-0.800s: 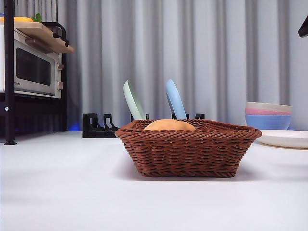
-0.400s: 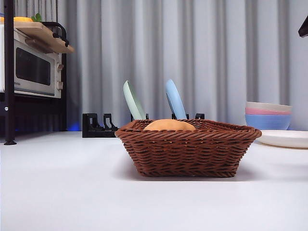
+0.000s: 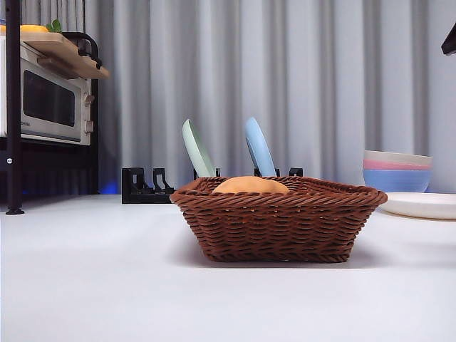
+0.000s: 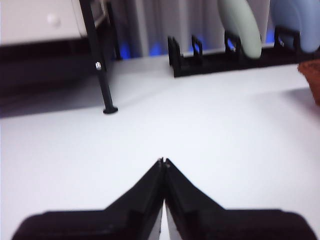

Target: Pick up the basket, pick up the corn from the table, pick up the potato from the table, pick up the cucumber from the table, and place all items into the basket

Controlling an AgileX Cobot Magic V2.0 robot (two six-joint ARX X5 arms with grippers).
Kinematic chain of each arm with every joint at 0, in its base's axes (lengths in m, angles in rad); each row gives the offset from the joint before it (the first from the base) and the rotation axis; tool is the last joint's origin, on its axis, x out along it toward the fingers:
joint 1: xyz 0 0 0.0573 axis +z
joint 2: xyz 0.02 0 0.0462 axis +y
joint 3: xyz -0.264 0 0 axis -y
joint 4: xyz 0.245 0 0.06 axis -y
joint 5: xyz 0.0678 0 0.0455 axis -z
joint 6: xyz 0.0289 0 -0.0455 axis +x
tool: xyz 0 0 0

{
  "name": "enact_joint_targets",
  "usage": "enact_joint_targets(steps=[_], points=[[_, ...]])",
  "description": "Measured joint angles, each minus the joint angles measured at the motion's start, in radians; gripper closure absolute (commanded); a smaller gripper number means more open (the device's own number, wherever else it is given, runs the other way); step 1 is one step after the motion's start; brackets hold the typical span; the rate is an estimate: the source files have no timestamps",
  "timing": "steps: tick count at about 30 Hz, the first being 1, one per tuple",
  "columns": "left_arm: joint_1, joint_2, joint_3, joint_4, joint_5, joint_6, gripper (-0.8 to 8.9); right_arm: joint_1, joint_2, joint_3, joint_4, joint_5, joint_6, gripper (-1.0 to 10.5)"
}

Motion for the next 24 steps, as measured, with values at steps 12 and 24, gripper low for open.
enact_joint_targets(steps=[12, 24], points=[[0.000, 0.000, 0.000, -0.017, -0.001, -0.038, 8.16, 0.000, 0.000, 0.000, 0.000, 0.000, 0.000, 9.5], [0.000, 0.000, 0.000, -0.017, -0.001, -0.044, 8.16, 0.000, 0.000, 0.000, 0.000, 0.000, 0.000, 9.5]])
